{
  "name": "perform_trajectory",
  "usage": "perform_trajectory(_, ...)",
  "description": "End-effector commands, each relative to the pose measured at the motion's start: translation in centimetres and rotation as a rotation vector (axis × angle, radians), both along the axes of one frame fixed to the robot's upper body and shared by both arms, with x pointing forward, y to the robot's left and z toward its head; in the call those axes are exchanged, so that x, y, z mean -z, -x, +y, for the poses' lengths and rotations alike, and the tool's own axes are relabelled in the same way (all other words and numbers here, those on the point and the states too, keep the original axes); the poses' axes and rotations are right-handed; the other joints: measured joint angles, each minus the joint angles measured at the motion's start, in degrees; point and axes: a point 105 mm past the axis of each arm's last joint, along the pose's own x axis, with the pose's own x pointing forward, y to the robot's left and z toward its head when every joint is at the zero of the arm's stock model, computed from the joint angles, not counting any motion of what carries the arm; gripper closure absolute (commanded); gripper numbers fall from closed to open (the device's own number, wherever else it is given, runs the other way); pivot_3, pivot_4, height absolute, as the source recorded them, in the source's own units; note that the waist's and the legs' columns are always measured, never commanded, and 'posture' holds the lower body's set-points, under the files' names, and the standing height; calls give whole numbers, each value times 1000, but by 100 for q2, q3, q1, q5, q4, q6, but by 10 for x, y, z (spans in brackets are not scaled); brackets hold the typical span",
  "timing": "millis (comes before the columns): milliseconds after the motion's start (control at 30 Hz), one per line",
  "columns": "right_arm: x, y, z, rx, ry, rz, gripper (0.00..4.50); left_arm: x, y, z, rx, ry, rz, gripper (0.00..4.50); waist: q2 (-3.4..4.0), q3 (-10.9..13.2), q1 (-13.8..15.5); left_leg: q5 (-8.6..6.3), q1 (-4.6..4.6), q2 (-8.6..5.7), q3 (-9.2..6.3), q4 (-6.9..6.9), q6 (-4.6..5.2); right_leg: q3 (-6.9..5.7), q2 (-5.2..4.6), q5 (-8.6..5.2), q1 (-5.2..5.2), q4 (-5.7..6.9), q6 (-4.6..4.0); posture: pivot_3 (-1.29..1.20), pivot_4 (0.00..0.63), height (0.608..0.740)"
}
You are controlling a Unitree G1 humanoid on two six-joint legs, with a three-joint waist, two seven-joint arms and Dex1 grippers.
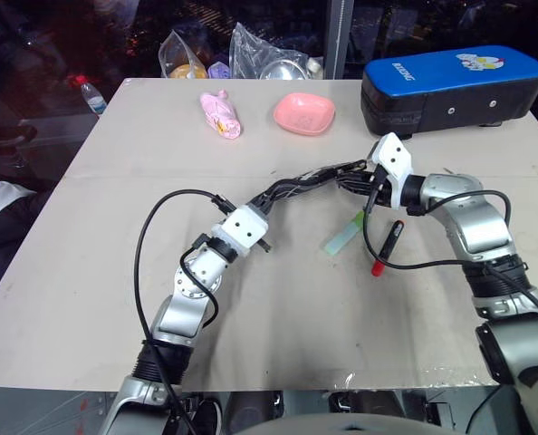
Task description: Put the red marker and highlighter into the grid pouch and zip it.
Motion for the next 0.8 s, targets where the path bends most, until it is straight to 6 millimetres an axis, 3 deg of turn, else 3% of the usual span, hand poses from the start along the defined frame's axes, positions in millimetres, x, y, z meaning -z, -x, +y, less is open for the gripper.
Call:
perform_trajectory(33, -17, 10, 13, -65, -59, -29, 4440, -18, 5, -7, 23, 17, -80, 4500, 0, 0, -1, 0, 0, 0, 0, 0, 0, 0, 0, 0, 0, 0, 0, 0, 150, 740)
perform_trajectory(433, -21, 9, 13, -58, -95, 14, 4440, -29, 2, 3, -69, 52, -145, 4500, 0, 0, -1, 0, -1, 0, -1, 0, 0, 0, 0, 0, 0, 0, 0, 0, 150, 740)
perform_trajectory(800, -29, 18, 30, -113, -143, 24, 4440, -25, 2, -6, -42, 45, -133, 4500, 0, 0, -2, 0, -1, 0, -2, 0, 0, -1, 0, 0, 0, 0, 0, 0, 150, 740)
